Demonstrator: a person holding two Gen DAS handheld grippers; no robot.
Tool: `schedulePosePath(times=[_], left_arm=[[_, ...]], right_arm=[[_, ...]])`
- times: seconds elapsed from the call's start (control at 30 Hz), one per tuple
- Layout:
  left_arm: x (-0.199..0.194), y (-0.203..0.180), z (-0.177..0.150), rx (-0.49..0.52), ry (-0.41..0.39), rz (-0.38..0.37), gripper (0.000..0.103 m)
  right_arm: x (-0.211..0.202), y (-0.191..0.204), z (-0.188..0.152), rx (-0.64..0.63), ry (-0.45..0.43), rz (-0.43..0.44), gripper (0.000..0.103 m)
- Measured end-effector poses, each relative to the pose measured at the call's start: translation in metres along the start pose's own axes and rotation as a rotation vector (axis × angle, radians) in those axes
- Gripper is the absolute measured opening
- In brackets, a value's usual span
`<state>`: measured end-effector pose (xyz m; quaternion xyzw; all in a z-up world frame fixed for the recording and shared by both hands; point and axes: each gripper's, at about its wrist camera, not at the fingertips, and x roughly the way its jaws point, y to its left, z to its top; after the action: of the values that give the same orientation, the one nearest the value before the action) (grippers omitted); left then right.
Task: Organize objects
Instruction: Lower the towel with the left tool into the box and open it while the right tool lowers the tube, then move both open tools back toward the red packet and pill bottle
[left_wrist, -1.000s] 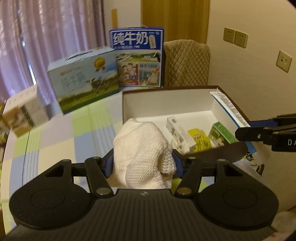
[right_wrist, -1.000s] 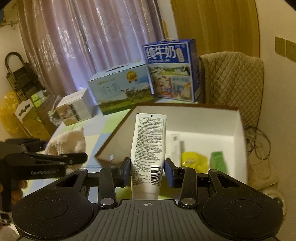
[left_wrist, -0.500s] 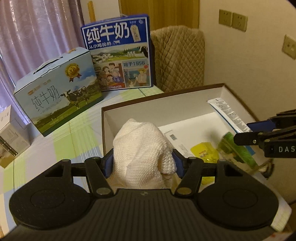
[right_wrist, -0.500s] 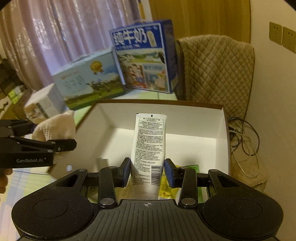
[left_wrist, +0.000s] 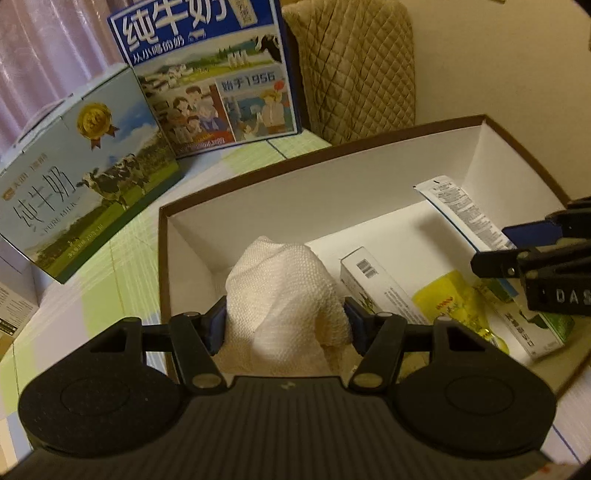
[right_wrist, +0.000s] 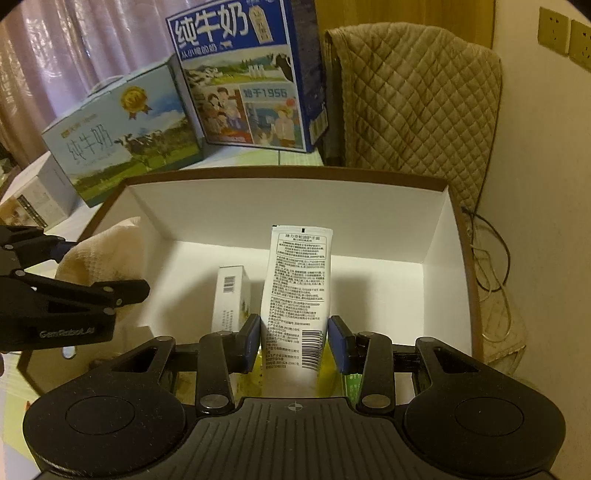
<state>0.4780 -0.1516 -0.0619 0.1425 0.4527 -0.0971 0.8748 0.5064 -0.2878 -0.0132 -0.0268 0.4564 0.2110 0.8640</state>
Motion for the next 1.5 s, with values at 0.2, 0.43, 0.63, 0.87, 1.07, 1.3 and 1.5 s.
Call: schedulePosePath(times=[0.2,0.43,0.63,0.87,1.07,1.3,1.5], left_arm=[[0.02,0.001,0.004,-0.018,0.021,0.023,0.062],[0.026,0.01,0.007,-0.067,0.014,0.049,0.076],[0.02,0.012,0.006,-0.049,0.012,0.052,0.08],[0.011,0.014,0.002,-0.051,0.003,0.042,0.084],[0.0,0.012,-0.004,-0.037,-0.016,0.04,0.085],[-0.013,0.014,-0.014,-0.037,-0.018,0.033,0.086],[-0.033,0.015,-0.022,-0.039,-0.038,0.019,0.088]], right_arm=[[0.01,-0.001,0.002,0.005,0.01,-0.013,0.036],[0.015,-0.004,0.0,0.013,0.018,-0.013,0.036],[0.019,-0.009,0.0,0.035,0.014,-0.016,0.036],[0.012,-0.01,0.003,0.065,-0.048,-0.023,0.037],[0.0,-0.016,0.003,0.1,-0.078,-0.023,0.046],[-0.013,-0.016,-0.01,0.087,-0.066,-0.007,0.052],[-0.029,-0.015,-0.023,0.083,-0.067,0.015,0.054]])
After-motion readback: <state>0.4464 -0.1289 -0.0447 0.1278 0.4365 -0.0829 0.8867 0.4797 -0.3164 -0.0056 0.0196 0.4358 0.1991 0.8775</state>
